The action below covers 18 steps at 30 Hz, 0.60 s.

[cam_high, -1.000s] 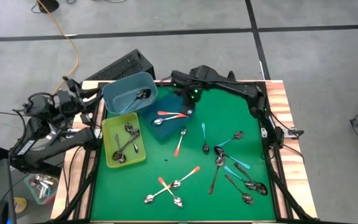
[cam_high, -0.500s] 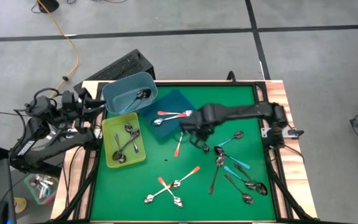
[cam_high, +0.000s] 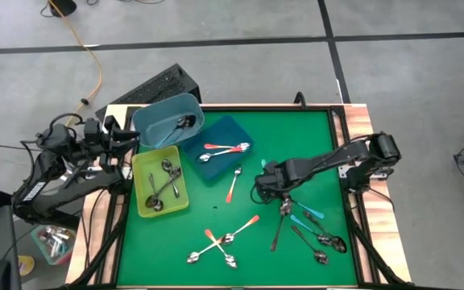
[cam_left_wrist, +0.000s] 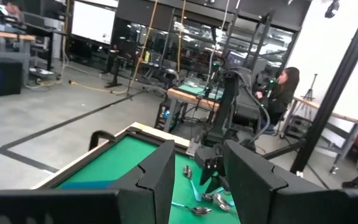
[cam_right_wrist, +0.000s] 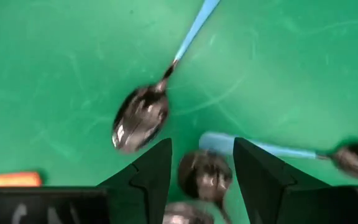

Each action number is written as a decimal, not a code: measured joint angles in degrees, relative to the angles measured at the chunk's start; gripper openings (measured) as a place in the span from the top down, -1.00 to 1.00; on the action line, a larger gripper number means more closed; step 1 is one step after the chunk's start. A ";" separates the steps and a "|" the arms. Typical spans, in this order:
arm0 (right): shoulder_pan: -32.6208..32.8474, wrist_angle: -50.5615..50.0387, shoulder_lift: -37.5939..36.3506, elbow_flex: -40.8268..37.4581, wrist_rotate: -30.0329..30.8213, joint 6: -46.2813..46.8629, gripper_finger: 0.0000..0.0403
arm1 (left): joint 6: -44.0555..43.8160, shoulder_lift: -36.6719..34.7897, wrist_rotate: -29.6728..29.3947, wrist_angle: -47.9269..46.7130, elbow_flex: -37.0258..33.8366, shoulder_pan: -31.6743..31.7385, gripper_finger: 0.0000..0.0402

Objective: Sort silverware by color (type)
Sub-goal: Put the blue spoon into the light blue bin

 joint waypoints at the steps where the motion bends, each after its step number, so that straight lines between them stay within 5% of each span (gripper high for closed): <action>1: -0.63 2.49 0.02 -1.42 -0.41 0.16 0.10 | 0.30 0.00 -0.28 -0.04 0.00 -0.01 0.39; 7: -4.36 14.45 0.15 -5.96 -2.20 -1.49 0.10 | 0.85 0.00 -2.79 -0.02 0.00 0.00 0.39; 18: -8.74 16.53 0.24 -5.76 0.61 -4.33 0.10 | 0.85 0.00 -4.54 -0.02 0.00 -0.01 0.39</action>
